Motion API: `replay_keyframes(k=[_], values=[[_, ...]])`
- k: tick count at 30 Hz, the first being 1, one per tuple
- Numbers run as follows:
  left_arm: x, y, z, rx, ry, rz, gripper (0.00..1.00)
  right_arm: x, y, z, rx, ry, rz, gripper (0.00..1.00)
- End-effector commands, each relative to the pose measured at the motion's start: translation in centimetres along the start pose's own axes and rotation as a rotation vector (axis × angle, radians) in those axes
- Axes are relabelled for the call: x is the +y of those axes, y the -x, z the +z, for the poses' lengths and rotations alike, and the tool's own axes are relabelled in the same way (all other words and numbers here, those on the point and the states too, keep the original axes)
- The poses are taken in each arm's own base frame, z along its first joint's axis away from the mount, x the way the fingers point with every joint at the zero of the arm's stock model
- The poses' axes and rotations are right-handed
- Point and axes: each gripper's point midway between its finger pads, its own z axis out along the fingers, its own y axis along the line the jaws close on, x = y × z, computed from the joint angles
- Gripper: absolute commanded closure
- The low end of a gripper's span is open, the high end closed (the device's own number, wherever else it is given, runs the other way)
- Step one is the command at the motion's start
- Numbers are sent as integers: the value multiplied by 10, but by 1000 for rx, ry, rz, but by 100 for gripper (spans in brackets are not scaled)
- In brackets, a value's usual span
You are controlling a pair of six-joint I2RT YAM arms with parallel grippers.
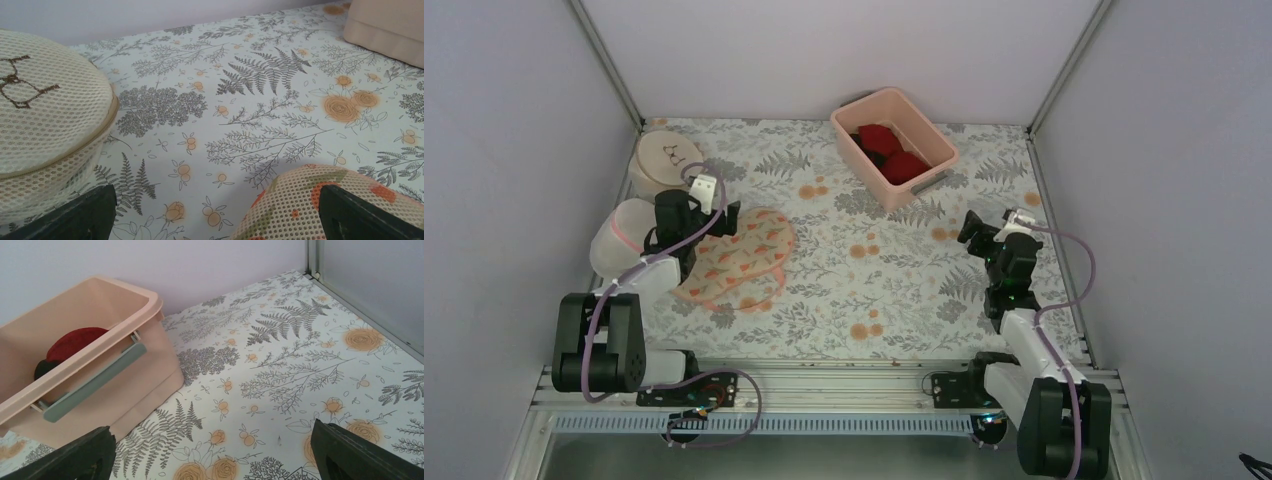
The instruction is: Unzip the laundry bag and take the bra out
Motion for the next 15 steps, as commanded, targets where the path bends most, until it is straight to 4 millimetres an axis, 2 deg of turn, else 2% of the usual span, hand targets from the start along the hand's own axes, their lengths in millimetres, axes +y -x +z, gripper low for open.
replay_keyframes(k=[1,4,6,10,12,15], values=[[0,26,2,-50,-16,23,0,2,21,3,-25,-7,28,0],[3,41,2,-57,-8,51,0,19,51,5,-21,31,42,0],[2,50,1,-57,-18,77,0,46,71,2,-22,155,36,0],[-5,67,-2,-17,-72,144,0,128,110,-21,-12,569,49,0],[-9,80,-6,-2,-102,184,0,168,111,-24,60,681,46,0],[-9,94,-13,40,-119,263,0,240,101,-29,145,753,-39,0]])
